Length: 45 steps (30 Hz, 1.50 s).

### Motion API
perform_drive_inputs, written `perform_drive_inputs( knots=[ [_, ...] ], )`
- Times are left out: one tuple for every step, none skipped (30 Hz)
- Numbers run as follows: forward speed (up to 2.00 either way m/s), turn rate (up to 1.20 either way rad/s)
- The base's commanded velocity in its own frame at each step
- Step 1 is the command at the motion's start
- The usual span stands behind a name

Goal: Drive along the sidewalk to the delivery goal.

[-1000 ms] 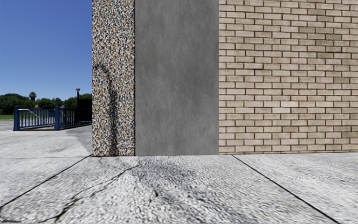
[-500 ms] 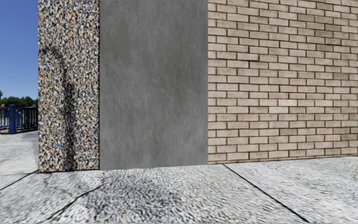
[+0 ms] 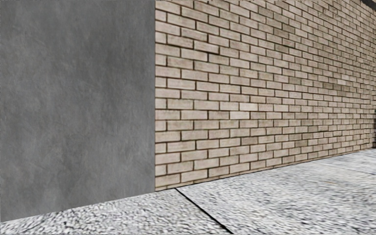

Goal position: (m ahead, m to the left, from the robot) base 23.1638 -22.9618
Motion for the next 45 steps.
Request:
perform_drive_inputs(
  knots=[
    [1.53, -0.73],
    [1.53, -0.73],
    [1.53, -0.73],
    [1.53, -0.73],
    [1.53, -0.73],
    [1.53, -0.73],
    [1.53, -0.73],
    [1.53, -0.73],
    [1.53, -0.74],
    [1.53, -0.78],
    [1.53, -0.78],
    [1.53, -0.86],
    [1.53, -0.89],
    [1.53, -0.90],
    [1.53, -0.90],
    [1.53, -0.90],
    [1.53, -0.90],
    [1.53, -0.90],
    [1.53, -0.90],
    [1.53, -0.90],
    [1.53, -0.90],
    [1.53, -0.90],
    [1.53, -0.90],
    [1.53, -0.90],
    [1.53, -0.90],
    [1.53, -0.90],
    [1.53, -0.90],
    [1.53, -0.90],
    [1.53, -0.90],
    [1.53, -0.90],
    [1.53, -0.90],
    [1.53, -0.90],
    [1.53, -0.89],
    [1.53, -0.88],
    [1.53, -0.87],
    [1.53, -0.85],
    [1.53, -0.85],
    [1.53, -0.83],
    [1.53, -0.67],
    [1.53, -0.19],
    [1.53, -0.19],
    [1.53, 0.00],
    [1.65, 0.00],
    [2.00, 0.00],
    [2.00, 0.00]
  ],
)
